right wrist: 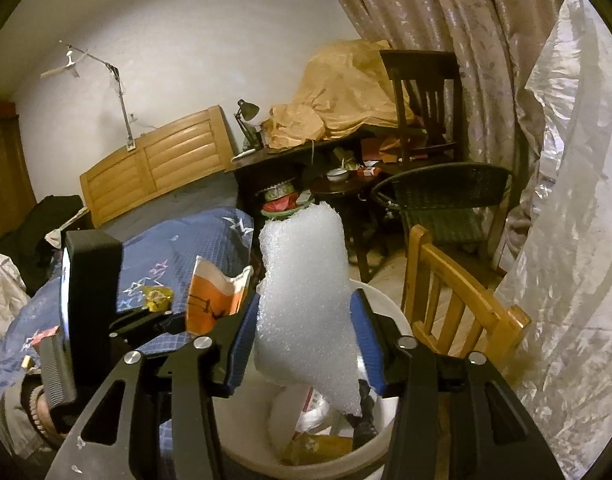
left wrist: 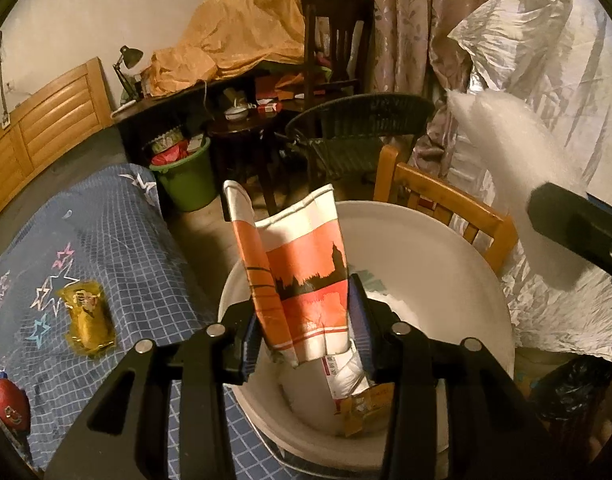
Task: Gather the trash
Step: 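Open the left tool into the bucket while the right tool releases the foam sheet, then move both open tools back over the items on the bedspread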
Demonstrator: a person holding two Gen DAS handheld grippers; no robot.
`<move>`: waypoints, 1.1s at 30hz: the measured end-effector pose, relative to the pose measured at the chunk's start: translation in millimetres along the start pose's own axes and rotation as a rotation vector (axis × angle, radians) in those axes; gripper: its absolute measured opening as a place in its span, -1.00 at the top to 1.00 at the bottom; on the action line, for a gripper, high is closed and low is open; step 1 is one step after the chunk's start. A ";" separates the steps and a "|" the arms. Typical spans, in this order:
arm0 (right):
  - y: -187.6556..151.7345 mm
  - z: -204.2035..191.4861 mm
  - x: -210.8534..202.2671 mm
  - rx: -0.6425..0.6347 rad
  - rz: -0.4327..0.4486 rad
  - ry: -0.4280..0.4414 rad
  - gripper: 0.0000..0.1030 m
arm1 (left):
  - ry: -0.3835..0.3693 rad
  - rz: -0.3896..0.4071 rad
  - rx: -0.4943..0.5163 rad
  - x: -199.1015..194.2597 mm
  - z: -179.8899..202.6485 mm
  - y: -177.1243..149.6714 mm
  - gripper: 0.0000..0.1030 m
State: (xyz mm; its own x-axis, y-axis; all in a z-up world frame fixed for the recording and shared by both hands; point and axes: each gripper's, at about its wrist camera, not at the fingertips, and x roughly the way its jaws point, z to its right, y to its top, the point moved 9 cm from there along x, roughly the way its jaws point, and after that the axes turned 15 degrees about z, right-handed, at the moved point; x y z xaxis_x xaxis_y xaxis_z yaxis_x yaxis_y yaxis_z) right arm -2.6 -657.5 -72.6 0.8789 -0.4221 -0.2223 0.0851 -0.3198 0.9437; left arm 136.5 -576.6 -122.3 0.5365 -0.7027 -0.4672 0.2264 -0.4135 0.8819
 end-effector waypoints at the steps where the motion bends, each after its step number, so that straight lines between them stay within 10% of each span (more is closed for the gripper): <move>1: -1.2 2.2 3.0 0.004 -0.003 -0.008 -0.18 | 0.005 -0.010 -0.002 2.1 -1.7 -1.5 -0.02; 16: -13.1 15.3 1.1 0.087 0.011 -0.025 -0.19 | 0.024 -0.020 -0.046 -0.9 -12.2 -11.9 -0.17; 33: 9.5 -35.7 -46.4 -0.047 0.257 -0.097 -0.19 | 0.180 0.077 -0.123 -48.6 -64.0 -6.8 -0.44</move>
State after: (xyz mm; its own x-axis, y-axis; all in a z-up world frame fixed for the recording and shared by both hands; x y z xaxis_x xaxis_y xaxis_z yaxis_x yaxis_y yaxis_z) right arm -25.8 -610.7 -44.6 0.8254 -0.5645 0.0058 -0.1112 -0.1525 0.9820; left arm 160.9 -502.6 -101.6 0.6899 -0.6104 -0.3892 0.2705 -0.2814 0.9207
